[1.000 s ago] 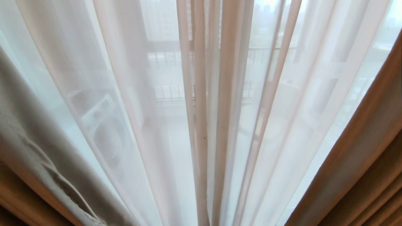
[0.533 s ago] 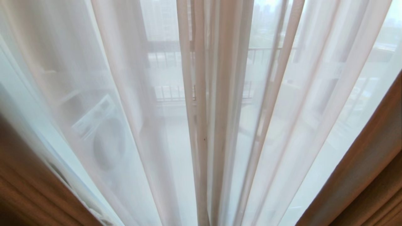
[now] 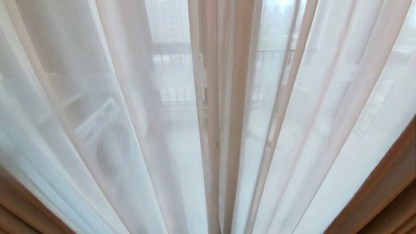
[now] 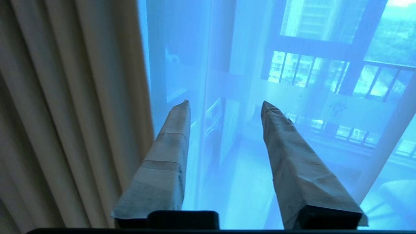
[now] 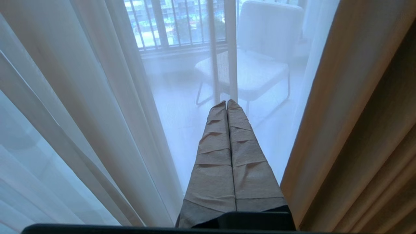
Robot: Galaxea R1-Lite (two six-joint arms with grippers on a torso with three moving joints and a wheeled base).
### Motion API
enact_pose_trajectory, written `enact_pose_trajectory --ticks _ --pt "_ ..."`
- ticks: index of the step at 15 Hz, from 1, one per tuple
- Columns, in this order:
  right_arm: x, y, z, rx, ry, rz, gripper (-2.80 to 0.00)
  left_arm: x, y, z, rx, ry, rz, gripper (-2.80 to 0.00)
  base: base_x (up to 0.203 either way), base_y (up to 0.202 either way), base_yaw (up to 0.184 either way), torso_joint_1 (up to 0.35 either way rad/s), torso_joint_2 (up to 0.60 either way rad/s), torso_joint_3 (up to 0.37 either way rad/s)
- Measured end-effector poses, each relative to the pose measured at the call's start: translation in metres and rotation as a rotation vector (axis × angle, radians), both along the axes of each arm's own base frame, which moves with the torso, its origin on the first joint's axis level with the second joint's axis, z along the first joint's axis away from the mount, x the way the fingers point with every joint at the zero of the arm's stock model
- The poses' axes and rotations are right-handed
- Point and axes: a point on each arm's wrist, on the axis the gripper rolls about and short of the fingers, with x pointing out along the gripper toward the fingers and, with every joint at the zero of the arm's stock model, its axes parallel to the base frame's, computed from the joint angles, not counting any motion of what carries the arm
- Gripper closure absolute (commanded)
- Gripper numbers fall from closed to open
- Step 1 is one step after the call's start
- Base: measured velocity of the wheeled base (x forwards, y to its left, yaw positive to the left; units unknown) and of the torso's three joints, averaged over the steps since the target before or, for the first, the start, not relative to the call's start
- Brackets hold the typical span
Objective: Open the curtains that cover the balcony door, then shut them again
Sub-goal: Pull the outer curtains open on both sides
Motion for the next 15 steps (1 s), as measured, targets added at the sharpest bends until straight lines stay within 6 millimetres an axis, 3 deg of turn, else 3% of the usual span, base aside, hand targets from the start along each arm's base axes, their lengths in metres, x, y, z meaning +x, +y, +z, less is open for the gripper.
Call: enact_pose_trajectory --ticks 9,15 --pt "0.000 0.000 0.000 0.000 0.000 0.000 0.00 0.003 0.000 -0.030 -0.079 0.056 -0.037 0.00 0.000 0.000 0.000 0.000 0.00 0.000" --pt "0.000 0.000 0.000 -0.001 0.000 0.000 0.00 0.019 -0.033 -0.062 -0.118 0.188 -0.469 0.00 0.000 0.000 0.000 0.000 0.00 0.000"
